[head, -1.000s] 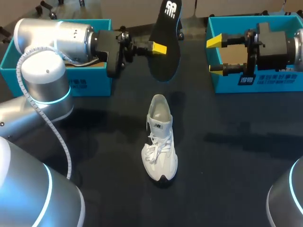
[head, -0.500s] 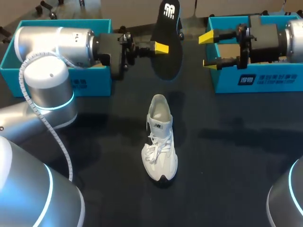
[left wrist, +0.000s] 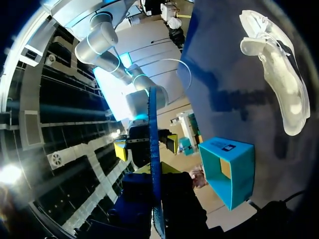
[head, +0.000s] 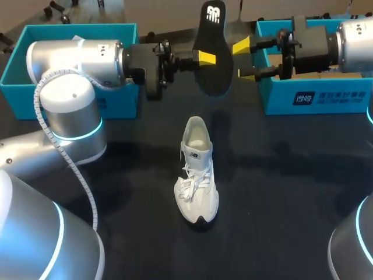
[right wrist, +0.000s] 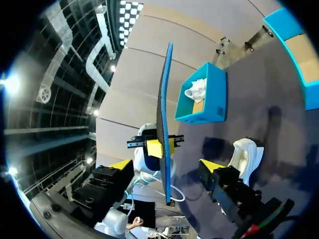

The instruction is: Take the shoe out of the shoebox, open the shoe tongue, remove and reinsert the insole, then place the shoe into the shoebox

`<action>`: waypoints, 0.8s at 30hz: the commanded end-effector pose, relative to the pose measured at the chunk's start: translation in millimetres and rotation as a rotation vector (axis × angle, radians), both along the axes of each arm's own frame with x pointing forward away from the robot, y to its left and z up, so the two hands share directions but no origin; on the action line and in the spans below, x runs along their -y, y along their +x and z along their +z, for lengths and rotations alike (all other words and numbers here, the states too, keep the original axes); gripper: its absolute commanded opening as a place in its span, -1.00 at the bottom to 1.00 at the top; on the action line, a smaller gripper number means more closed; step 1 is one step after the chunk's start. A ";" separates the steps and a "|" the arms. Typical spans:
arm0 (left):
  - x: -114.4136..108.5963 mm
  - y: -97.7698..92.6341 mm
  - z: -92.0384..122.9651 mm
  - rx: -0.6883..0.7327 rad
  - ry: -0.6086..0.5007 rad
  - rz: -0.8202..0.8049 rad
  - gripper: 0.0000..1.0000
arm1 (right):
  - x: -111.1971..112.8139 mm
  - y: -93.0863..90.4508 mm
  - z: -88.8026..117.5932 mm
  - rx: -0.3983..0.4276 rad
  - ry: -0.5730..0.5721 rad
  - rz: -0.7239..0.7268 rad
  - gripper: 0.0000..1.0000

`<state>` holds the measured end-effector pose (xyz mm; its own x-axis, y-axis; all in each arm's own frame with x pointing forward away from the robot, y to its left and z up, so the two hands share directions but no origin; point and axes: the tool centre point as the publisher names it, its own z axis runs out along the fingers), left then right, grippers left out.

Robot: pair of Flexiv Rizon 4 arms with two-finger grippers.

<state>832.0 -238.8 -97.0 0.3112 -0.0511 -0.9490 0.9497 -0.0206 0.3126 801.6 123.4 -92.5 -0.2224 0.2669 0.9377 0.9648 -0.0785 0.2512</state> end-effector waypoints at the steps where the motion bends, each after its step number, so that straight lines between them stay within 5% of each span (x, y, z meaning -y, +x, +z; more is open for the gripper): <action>1: 7.7 2.4 1.2 -0.004 -0.012 0.001 -1.00 | -6.6 1.8 -3.7 0.006 0.002 -0.006 0.18; 3: 8.1 2.9 2.7 -0.013 -0.016 0.000 -1.00 | -6.9 1.4 -4.3 0.008 0.002 -0.008 -0.07; 24: 19.6 8.2 5.7 -0.008 -0.022 0.000 -1.00 | -17.5 -0.2 -8.4 0.019 0.014 0.017 -0.29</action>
<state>838.7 -254.3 -90.0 0.3009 -0.0693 -0.9511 0.9531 -0.0136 0.3025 800.3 138.4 -100.0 -0.2450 0.2487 0.9371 0.9611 -0.0646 0.2684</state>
